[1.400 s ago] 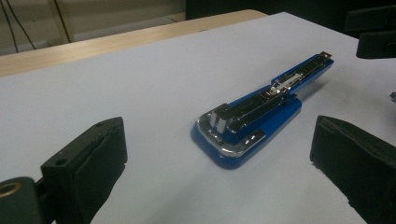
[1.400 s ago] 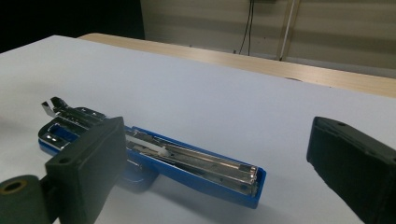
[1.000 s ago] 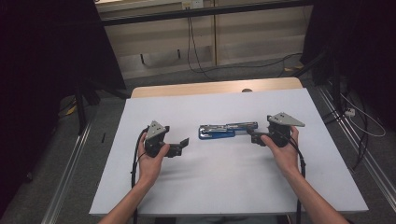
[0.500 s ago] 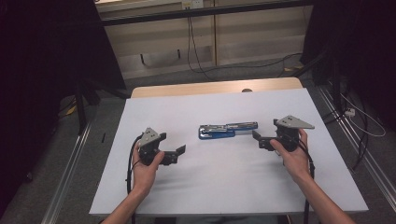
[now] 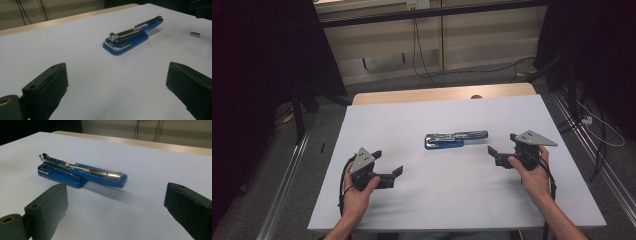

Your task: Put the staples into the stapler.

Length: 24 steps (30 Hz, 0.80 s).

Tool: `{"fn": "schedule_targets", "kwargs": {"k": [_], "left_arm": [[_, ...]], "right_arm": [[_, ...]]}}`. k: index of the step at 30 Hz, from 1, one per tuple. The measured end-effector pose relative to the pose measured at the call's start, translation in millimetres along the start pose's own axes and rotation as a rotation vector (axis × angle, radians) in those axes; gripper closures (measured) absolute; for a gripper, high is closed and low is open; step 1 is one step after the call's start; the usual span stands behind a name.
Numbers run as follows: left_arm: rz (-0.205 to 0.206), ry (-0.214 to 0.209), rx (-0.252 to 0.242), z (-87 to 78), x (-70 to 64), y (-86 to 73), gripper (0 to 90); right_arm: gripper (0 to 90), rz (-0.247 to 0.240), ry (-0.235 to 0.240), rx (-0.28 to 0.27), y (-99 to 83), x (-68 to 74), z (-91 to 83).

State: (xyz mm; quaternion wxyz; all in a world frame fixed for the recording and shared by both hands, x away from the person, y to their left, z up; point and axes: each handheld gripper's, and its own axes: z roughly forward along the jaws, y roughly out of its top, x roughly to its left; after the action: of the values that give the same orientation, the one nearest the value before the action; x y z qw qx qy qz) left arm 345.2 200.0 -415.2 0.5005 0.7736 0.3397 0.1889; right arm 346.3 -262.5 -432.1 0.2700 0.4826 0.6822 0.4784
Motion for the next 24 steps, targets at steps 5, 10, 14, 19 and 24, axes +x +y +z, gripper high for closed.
{"fn": "schedule_targets", "kwargs": {"k": [5, 10, 14, 19, 24], "left_arm": [[-0.024, 0.029, 0.005, -13.6, 2.9, -9.9, 4.2], [-0.037, 0.065, 0.004, -26.5, 2.7, -17.5, 4.2], [-0.017, 0.080, -0.013, -36.5, -4.5, -18.9, 4.2], [-0.016, 0.068, -0.002, -39.3, -8.0, -21.4, 4.2], [-0.021, 0.062, 0.024, -26.3, -3.2, -20.3, 4.1]], "right_arm": [[5.8, -0.026, 0.043, 0.053, 4.2, 1.6, -2.8], [5.9, -0.029, 0.048, 0.073, 8.3, -2.5, -9.2], [7.5, -0.008, 0.043, 0.091, 10.7, -7.3, -11.0], [7.6, -0.005, 0.052, 0.127, 9.4, -10.8, -13.1], [8.5, 0.011, 0.052, 0.184, 11.0, -16.7, -10.2]]}}
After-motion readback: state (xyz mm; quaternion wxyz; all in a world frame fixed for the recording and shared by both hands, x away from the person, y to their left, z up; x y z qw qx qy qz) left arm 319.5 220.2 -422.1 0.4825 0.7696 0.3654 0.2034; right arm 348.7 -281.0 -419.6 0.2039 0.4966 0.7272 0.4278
